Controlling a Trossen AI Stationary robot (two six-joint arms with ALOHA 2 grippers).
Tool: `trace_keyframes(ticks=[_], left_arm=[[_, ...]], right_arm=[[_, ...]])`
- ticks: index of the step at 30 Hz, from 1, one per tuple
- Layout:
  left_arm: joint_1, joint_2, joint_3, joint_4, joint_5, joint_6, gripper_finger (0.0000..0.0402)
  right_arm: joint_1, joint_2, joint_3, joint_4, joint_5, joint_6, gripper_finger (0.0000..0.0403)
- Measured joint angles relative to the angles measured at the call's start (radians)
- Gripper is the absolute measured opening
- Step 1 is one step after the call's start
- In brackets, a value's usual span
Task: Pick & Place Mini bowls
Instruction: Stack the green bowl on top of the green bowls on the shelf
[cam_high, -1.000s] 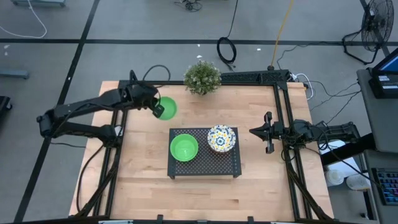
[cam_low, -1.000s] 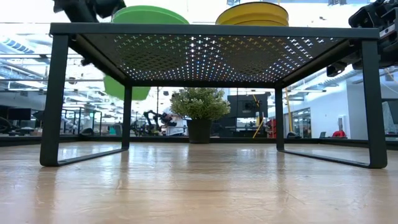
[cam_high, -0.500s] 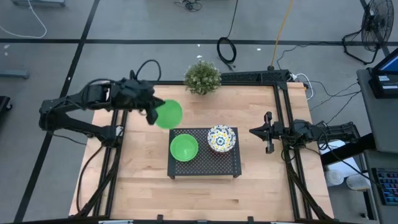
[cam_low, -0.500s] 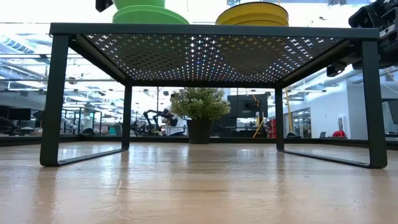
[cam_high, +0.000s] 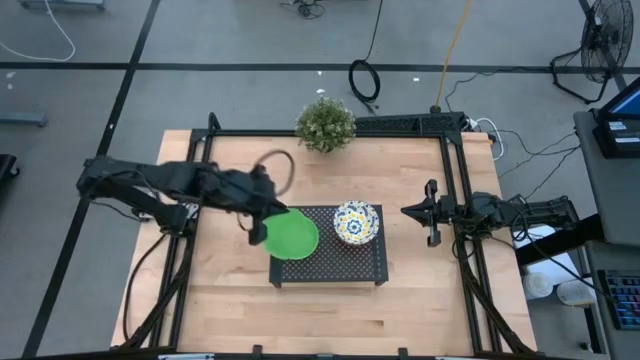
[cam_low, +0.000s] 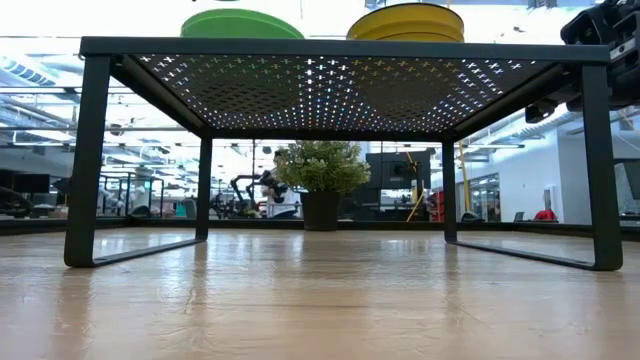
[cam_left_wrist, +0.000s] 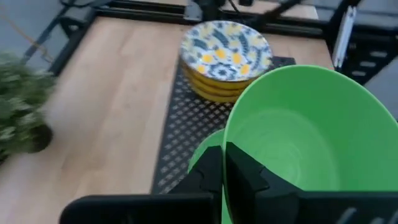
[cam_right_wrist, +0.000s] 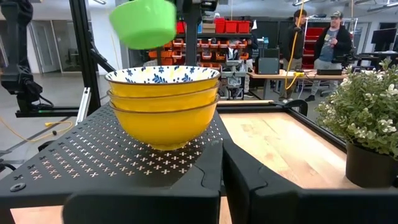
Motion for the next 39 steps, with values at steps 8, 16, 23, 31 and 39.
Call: trace_keyframes(ticks=[8,16,23,31,39], left_arm=[[-0.007,0.148,0.0,0.024,0.0,0.025,0.0009],[0.02,0.201,0.0,0.016,-0.001,0.021,0.0016],[0.029,0.192,0.0,0.015,-0.001,0.014,0.0018],[0.029,0.19,0.0,-0.036,-0.001,-0.006,0.0081],[0.029,0.141,0.0,-0.041,-0.001,-0.001,0.0119]], right_arm=[[0.0,0.0,0.0,-0.001,0.0,0.0,0.0],[0.0,0.0,0.0,-0.001,0.0,0.0,0.0],[0.0,0.0,0.0,-0.001,0.0,0.0,0.0],[0.0,0.0,0.0,-0.001,0.0,0.0,0.0],[0.0,0.0,0.0,-0.001,0.0,0.0,0.0]])
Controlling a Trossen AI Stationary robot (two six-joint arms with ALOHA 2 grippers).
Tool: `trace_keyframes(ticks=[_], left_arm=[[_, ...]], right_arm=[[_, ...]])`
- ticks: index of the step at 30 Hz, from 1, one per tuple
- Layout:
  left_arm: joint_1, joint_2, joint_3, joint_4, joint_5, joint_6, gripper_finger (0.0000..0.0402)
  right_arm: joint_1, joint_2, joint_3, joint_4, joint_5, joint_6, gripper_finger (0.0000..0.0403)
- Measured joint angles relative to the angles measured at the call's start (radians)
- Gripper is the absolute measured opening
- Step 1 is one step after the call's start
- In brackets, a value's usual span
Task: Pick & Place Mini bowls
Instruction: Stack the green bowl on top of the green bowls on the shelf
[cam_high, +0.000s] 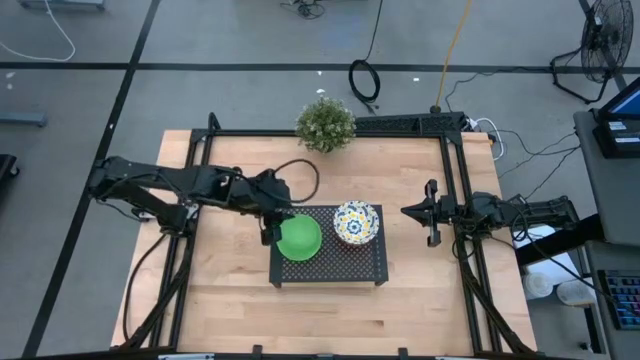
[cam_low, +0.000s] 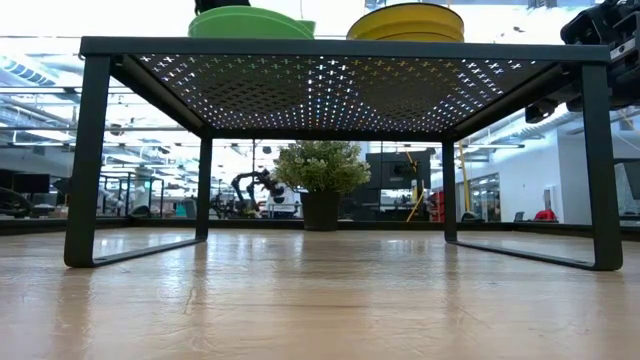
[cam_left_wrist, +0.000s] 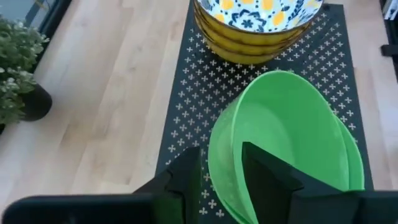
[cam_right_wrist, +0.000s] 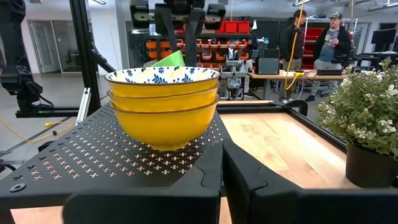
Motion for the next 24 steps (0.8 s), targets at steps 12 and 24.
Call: trace_keyframes(ticks=[12,24], left_arm=[[-0.052,-0.035,0.0,0.093,0.11,0.06,0.0131],[-0.055,0.119,-0.034,0.099,-0.088,0.11,0.0131]], right_arm=[[0.0,0.0,0.0,0.0,0.0,0.0,0.0],[0.0,0.0,0.0,0.0,0.0,0.0,0.0]])
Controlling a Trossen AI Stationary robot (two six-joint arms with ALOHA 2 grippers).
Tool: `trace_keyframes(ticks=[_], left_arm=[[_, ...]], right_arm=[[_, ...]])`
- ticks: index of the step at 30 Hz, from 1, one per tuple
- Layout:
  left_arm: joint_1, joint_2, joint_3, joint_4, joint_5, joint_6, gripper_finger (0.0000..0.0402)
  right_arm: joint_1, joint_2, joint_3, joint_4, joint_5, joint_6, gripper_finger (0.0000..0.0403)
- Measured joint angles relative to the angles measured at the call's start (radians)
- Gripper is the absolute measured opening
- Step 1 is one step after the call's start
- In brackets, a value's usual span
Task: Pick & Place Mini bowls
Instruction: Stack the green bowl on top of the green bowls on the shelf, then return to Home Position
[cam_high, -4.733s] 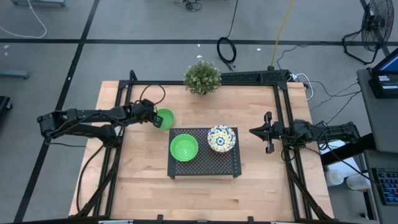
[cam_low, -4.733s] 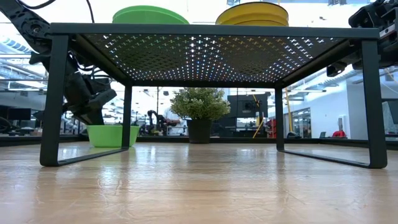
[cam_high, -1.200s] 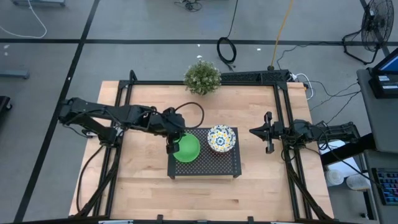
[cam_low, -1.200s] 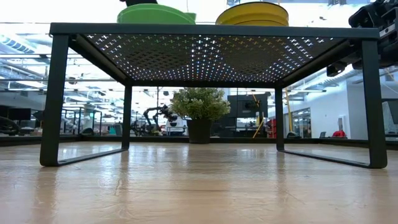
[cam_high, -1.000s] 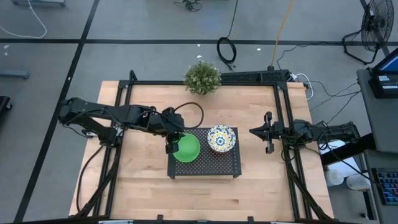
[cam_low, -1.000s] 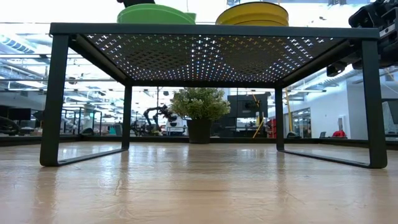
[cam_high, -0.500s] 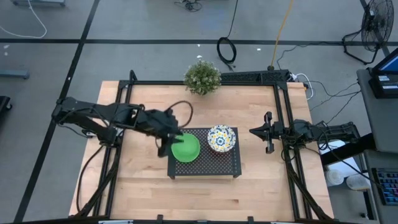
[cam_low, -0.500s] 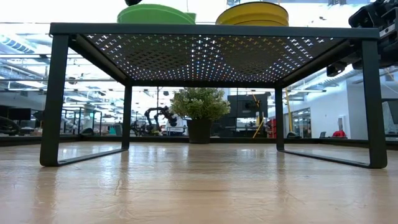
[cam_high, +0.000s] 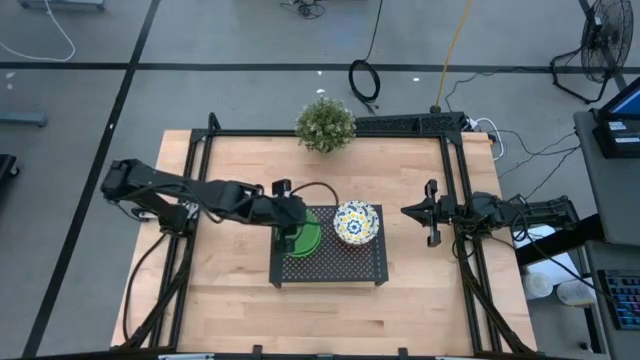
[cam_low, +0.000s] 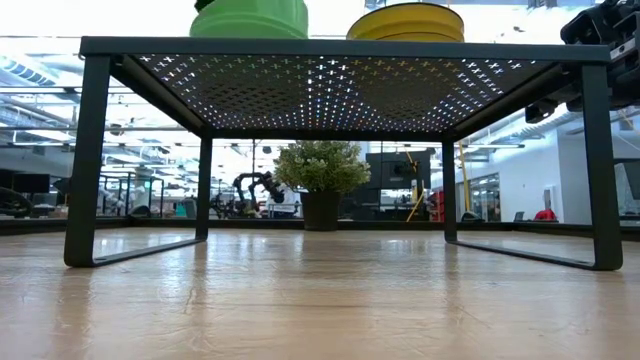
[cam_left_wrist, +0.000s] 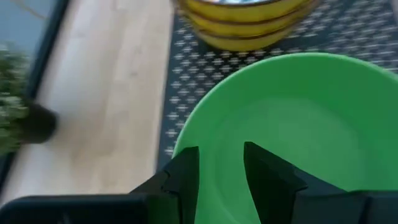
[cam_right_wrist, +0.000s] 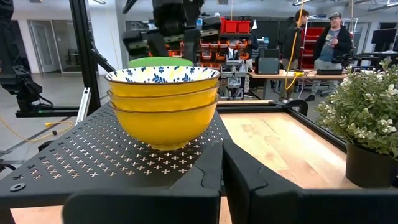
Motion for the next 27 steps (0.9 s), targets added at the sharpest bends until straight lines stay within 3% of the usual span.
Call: trace_keyframes(ticks=[6,12,21,24,27], left_arm=[[0.0,0.069,0.0,0.002,-0.02,0.006,0.0131],[-0.012,0.038,0.0,0.006,-0.009,-0.034,0.0131],[-0.061,-0.182,0.001,-0.003,-0.025,-0.03,0.0131],[-0.118,-0.293,-0.029,0.012,-0.119,-0.02,0.0131],[-0.204,-0.434,-0.143,0.073,-0.261,0.0,0.0131]], right_arm=[[0.0,0.0,0.0,0.0,0.0,0.0,0.0],[0.0,0.0,0.0,0.0,0.0,0.0,0.0],[0.0,0.0,0.0,0.0,0.0,0.0,0.0],[0.0,0.0,0.0,0.0,0.0,0.0,0.0],[0.0,0.0,0.0,0.0,0.0,0.0,0.0]])
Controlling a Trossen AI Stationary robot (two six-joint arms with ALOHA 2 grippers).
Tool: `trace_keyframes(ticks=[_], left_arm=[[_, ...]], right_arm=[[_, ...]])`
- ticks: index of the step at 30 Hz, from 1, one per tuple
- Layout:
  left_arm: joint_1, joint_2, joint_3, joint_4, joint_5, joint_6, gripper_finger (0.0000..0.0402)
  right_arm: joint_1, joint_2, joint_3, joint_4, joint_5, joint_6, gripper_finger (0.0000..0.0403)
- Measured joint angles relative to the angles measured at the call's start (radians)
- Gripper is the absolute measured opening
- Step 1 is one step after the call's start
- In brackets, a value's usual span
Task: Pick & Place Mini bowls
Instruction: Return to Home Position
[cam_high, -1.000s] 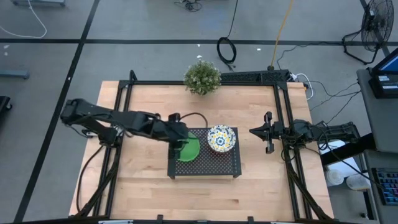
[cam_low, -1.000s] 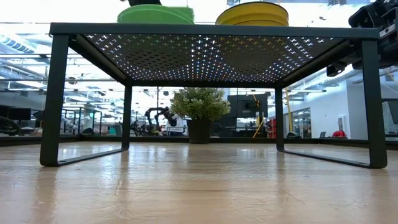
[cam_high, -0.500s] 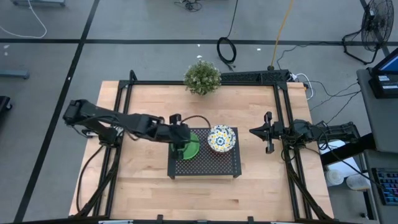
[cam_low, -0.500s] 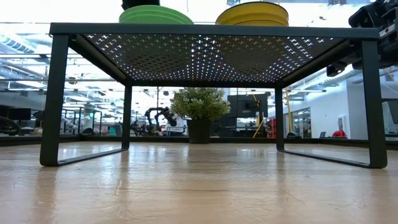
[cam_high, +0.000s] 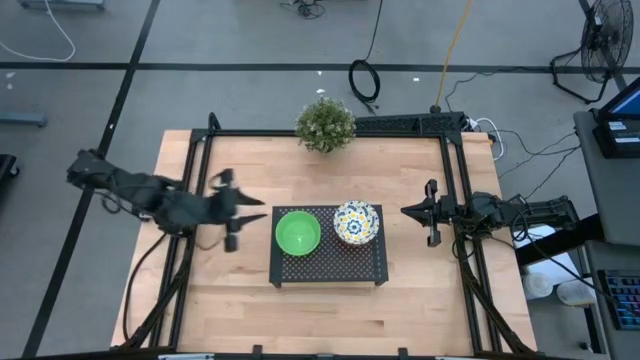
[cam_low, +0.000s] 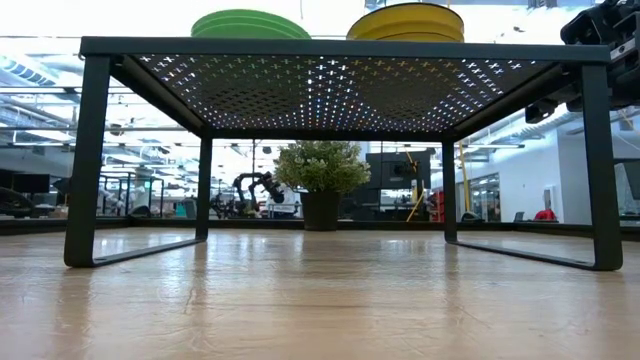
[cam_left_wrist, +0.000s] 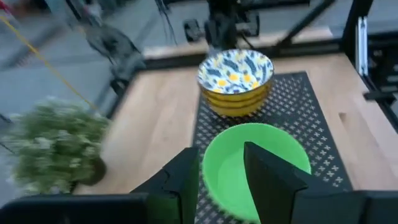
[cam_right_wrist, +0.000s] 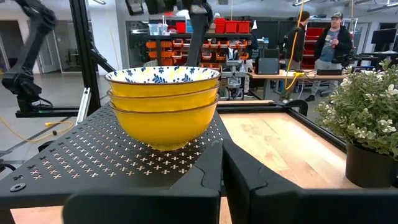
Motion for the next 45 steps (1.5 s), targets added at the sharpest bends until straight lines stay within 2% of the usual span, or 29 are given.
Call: trace_keyframes(ticks=[2,4,9,12,14,21,25,31,34,45], left_arm=[[-0.057,-0.115,-0.13,0.074,-0.073,0.01,0.0131],[-0.096,-0.238,-0.296,0.196,-0.101,0.025,0.0131],[-0.123,-0.534,-0.689,0.441,-0.083,0.053,0.0131],[-0.123,-0.684,-0.859,0.575,-0.067,0.05,0.0131],[-0.123,-0.769,-0.93,0.608,-0.051,0.074,0.0131],[-0.123,-0.979,-1.0,0.548,0.027,0.092,0.0131],[-0.123,-1.047,-1.061,0.596,0.044,0.12,0.0131],[-0.132,-1.043,-1.139,0.681,0.05,0.081,0.0131],[-0.144,-1.042,-1.143,0.712,0.074,0.068,0.0131],[-0.154,-1.041,-1.143,0.721,0.06,0.041,0.0131]], right_arm=[[0.0,0.0,0.0,0.0,0.0,0.0,0.0],[0.0,0.0,0.0,0.0,0.0,0.0,0.0],[0.0,0.0,0.0,0.0,0.0,0.0,0.0],[0.0,0.0,0.0,0.0,0.0,0.0,0.0],[0.0,0.0,0.0,0.0,0.0,0.0,0.0],[0.0,0.0,0.0,-0.001,0.0,0.0,0.0],[0.0,0.0,0.0,-0.001,0.0,0.0,0.0],[0.0,0.0,0.0,-0.001,0.0,0.0,0.0],[0.0,0.0,0.0,-0.001,0.0,0.0,0.0],[0.0,0.0,0.0,0.002,0.0,0.0,0.0]])
